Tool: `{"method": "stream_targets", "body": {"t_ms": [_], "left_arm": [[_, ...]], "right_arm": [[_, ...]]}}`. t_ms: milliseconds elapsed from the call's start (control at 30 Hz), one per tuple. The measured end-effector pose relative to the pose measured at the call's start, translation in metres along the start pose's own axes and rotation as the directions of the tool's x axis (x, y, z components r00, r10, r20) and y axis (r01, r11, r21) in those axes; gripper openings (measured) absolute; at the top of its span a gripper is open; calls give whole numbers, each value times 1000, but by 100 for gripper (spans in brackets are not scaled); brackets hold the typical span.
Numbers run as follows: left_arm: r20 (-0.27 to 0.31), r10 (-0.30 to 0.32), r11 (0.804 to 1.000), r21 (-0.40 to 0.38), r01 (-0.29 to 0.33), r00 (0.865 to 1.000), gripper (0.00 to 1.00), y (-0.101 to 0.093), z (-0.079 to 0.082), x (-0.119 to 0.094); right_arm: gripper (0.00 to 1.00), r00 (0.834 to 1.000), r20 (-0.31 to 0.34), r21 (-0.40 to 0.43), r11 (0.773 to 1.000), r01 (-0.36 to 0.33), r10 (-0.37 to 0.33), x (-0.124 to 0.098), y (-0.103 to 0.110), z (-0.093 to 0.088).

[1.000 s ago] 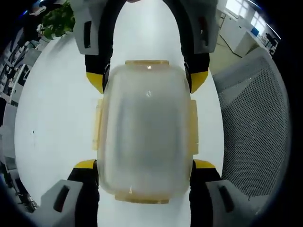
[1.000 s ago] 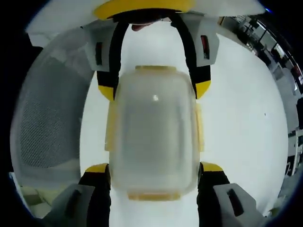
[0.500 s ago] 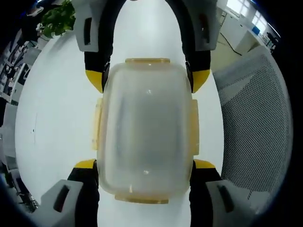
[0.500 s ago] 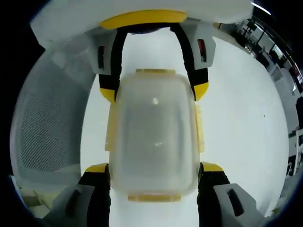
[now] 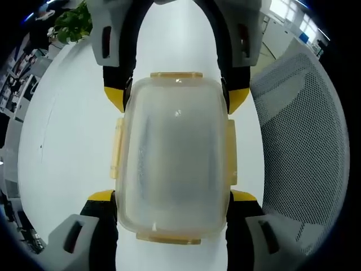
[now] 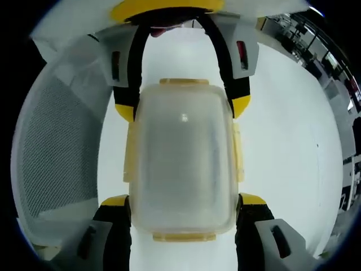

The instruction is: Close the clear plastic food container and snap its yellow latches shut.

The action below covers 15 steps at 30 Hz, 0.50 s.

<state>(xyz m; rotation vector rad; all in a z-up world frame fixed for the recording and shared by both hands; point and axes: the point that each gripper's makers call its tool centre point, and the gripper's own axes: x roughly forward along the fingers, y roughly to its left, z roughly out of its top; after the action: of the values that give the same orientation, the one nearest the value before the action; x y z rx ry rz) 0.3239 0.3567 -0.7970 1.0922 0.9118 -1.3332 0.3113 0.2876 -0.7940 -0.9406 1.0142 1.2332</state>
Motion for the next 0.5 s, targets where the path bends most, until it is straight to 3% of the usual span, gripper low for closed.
{"method": "stream_targets", "body": {"t_ms": [500], "left_arm": [[6,2,1000,8,-2,1000,79,0,-46,-12]], "right_arm": [[77,1000,6,21,1000,15,-16,15,2,46]]}}
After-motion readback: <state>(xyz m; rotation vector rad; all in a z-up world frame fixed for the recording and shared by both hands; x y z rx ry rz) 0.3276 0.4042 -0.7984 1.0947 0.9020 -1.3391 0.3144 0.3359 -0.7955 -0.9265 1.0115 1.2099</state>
